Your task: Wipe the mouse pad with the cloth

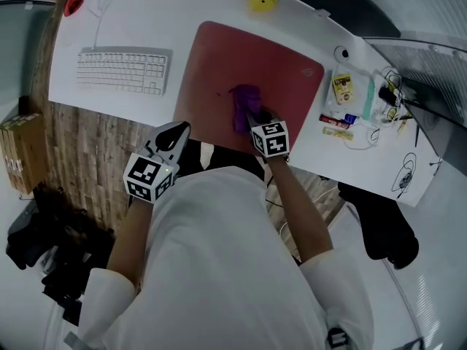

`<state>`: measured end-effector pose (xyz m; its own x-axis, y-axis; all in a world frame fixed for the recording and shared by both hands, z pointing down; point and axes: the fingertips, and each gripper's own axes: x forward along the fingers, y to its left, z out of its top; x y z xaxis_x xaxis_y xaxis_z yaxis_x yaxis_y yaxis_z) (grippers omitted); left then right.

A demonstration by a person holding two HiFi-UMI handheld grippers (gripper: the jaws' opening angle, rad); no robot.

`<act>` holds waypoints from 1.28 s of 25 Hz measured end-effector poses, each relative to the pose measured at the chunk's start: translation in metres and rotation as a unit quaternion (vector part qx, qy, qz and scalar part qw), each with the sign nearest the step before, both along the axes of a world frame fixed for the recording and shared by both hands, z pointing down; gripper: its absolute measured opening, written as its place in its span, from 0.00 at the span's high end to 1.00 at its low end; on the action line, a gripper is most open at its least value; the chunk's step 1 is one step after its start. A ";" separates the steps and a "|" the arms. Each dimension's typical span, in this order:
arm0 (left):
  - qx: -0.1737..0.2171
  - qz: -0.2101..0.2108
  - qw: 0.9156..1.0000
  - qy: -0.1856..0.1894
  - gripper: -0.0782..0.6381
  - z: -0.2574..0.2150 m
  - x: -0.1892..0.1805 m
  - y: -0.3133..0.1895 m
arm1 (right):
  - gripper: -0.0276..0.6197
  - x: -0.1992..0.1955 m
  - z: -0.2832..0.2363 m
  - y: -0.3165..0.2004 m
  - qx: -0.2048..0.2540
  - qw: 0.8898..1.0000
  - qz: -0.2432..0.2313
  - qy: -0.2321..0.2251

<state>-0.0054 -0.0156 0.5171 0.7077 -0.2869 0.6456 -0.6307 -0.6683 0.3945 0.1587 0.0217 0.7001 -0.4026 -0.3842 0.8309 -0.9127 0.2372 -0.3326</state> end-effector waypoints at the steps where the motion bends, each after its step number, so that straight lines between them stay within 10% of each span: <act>1: 0.000 0.004 1.000 0.000 0.86 0.000 0.003 0.001 | 0.84 0.007 0.000 0.002 0.000 1.000 0.006 0.003; 32: -0.011 0.090 0.996 -0.002 0.86 0.008 0.099 0.012 | 0.84 0.179 0.000 0.067 0.001 0.987 0.142 0.071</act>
